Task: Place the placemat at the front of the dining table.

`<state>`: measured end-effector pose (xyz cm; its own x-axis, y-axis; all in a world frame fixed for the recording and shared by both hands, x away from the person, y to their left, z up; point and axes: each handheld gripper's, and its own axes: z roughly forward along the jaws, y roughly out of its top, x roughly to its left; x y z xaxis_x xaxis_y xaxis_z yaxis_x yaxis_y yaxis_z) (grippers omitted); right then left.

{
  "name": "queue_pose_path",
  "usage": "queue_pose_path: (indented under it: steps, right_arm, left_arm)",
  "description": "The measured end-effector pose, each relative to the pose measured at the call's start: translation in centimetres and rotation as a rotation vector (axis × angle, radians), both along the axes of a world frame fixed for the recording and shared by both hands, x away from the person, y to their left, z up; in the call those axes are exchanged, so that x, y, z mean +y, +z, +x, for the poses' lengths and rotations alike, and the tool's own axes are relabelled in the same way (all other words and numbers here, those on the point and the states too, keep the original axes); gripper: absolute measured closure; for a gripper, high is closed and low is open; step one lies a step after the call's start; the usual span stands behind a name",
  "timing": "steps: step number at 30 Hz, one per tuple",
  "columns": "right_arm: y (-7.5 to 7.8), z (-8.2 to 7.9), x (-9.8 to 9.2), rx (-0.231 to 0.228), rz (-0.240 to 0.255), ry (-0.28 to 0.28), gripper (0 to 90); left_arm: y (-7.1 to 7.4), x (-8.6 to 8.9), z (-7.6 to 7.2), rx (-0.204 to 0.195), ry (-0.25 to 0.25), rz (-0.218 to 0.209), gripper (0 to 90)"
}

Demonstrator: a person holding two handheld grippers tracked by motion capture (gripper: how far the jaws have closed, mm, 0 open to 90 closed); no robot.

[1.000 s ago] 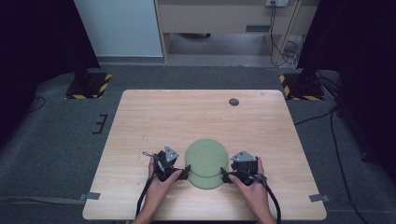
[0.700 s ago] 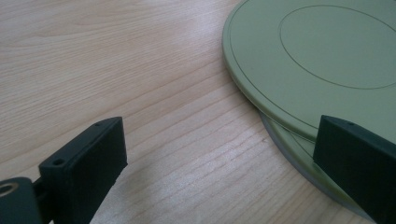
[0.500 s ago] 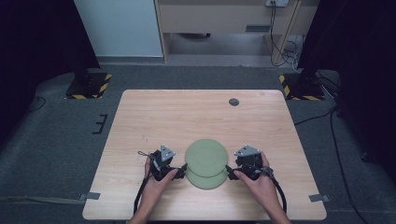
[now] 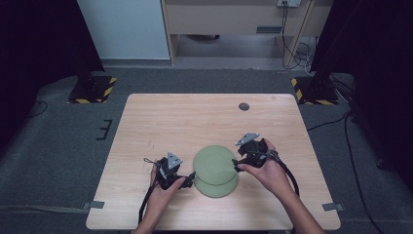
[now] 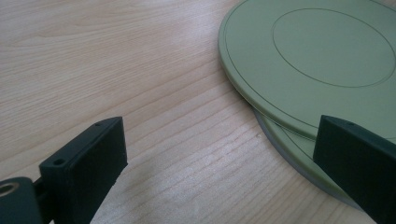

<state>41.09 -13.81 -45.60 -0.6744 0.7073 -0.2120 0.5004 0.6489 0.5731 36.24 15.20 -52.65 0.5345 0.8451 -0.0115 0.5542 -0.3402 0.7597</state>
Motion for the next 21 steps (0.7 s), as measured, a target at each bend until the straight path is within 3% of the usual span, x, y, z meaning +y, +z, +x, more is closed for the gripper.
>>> queue_pose_path:
  steps: [5,11,20,21]
  right_arm:
    - [-0.1,1.8,1.4,0.044,-0.026,0.027,16.7]
    - [-1.1,3.7,2.3,0.12,0.0,0.043,20.0]
    - [-1.4,5.1,3.0,0.167,0.022,0.047,21.7]
    - [-1.2,5.1,3.0,0.172,0.042,0.043,22.5]
  left_arm:
    - [-0.2,-0.1,0.0,0.008,-0.006,0.003,2.1]
    - [-0.2,-0.2,-0.1,0.013,-0.018,-0.001,2.1]
    - [0.0,-0.6,-0.4,0.01,-0.033,0.009,2.2]
    - [0.0,-0.8,-0.4,0.016,-0.042,0.015,2.2]
